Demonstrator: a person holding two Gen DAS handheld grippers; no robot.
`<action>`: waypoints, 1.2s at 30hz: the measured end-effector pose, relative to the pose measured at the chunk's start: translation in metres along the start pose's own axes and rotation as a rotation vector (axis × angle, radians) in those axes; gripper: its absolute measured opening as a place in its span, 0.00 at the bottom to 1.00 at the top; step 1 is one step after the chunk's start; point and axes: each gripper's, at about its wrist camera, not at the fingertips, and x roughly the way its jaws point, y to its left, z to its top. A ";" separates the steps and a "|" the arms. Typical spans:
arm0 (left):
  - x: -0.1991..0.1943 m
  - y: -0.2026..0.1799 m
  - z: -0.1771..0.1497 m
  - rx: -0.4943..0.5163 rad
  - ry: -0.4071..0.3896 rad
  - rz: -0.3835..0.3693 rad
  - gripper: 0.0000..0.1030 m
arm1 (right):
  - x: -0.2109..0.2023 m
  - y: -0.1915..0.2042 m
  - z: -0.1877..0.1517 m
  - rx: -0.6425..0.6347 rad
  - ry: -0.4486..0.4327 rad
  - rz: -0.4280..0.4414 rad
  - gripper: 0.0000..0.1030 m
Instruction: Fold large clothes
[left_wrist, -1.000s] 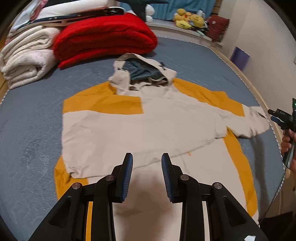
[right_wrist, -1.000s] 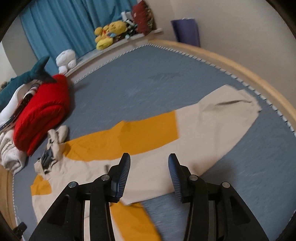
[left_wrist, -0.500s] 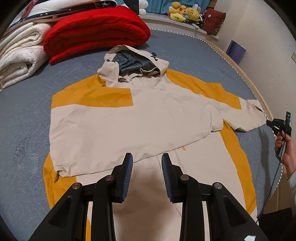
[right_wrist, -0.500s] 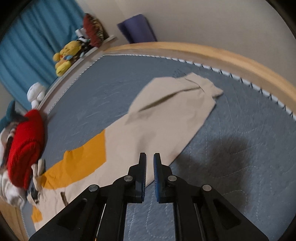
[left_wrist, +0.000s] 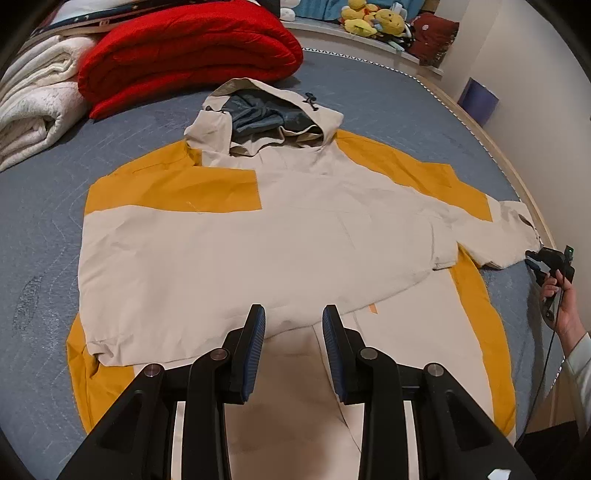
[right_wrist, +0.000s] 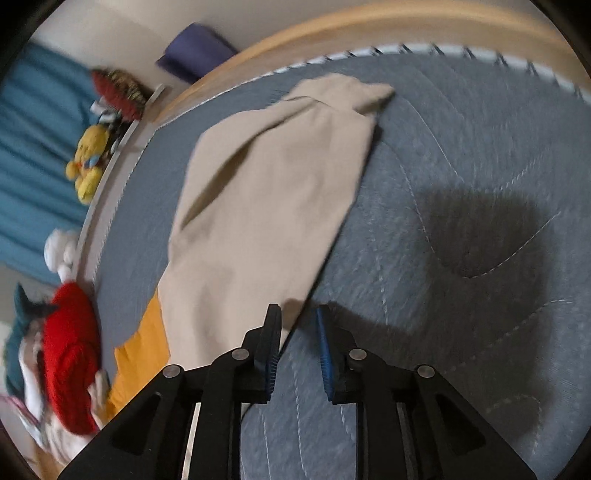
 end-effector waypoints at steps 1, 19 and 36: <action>0.001 0.001 0.001 -0.007 -0.001 0.000 0.28 | 0.002 -0.001 0.002 0.002 -0.011 0.005 0.21; -0.029 0.036 0.013 -0.082 -0.066 0.024 0.28 | -0.059 0.120 0.001 -0.293 -0.330 0.010 0.02; -0.099 0.143 0.014 -0.342 -0.173 0.035 0.28 | -0.142 0.401 -0.373 -1.156 -0.016 0.421 0.02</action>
